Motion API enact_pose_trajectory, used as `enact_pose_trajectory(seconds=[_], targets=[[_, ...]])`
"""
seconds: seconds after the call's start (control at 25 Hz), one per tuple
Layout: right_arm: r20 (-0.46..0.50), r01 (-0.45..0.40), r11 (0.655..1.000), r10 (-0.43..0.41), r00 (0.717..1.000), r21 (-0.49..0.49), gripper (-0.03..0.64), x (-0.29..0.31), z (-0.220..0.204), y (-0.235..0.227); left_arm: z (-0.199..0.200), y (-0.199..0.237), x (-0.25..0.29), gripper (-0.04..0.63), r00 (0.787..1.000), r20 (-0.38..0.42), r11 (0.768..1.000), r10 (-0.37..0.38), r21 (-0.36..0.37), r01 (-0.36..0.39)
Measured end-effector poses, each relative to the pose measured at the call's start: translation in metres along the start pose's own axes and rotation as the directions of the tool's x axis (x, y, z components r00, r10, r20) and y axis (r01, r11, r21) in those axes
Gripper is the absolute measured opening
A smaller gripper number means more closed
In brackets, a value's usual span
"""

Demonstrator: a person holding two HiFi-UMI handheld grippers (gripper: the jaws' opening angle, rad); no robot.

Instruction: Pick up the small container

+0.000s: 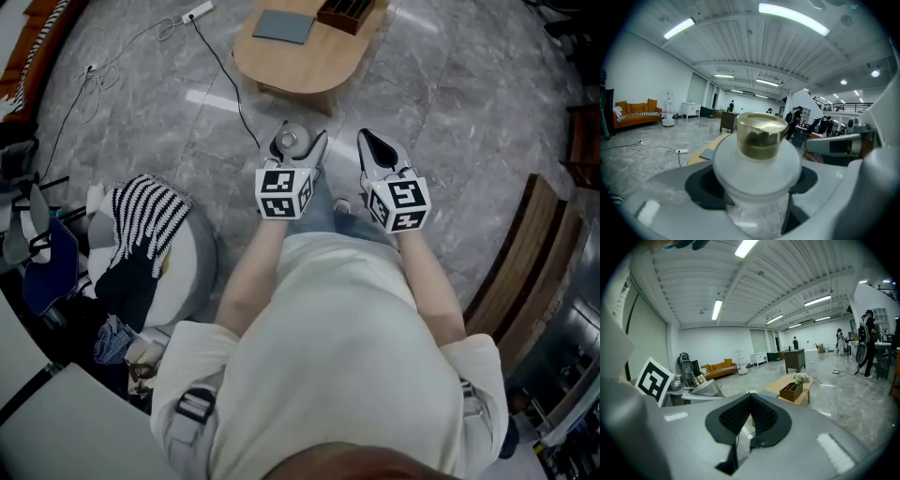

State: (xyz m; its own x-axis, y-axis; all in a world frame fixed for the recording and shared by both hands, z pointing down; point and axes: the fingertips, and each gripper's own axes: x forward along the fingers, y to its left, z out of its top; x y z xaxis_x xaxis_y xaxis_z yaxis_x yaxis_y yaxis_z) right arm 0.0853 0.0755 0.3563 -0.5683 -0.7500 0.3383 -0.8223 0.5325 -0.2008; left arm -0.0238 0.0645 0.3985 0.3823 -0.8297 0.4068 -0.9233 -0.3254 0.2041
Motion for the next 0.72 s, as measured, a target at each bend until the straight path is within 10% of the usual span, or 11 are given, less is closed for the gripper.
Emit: enact_pose_trajectory(seconds=[0.72], targets=[[0.023, -0.151, 0.988, 0.152, 0.988, -0.034, -0.002, -0.027, 0.020, 0.043, 0.024, -0.015, -0.084, 0.356, 0.996, 0.079, 0.998, 0.050, -0.030, -0.048]])
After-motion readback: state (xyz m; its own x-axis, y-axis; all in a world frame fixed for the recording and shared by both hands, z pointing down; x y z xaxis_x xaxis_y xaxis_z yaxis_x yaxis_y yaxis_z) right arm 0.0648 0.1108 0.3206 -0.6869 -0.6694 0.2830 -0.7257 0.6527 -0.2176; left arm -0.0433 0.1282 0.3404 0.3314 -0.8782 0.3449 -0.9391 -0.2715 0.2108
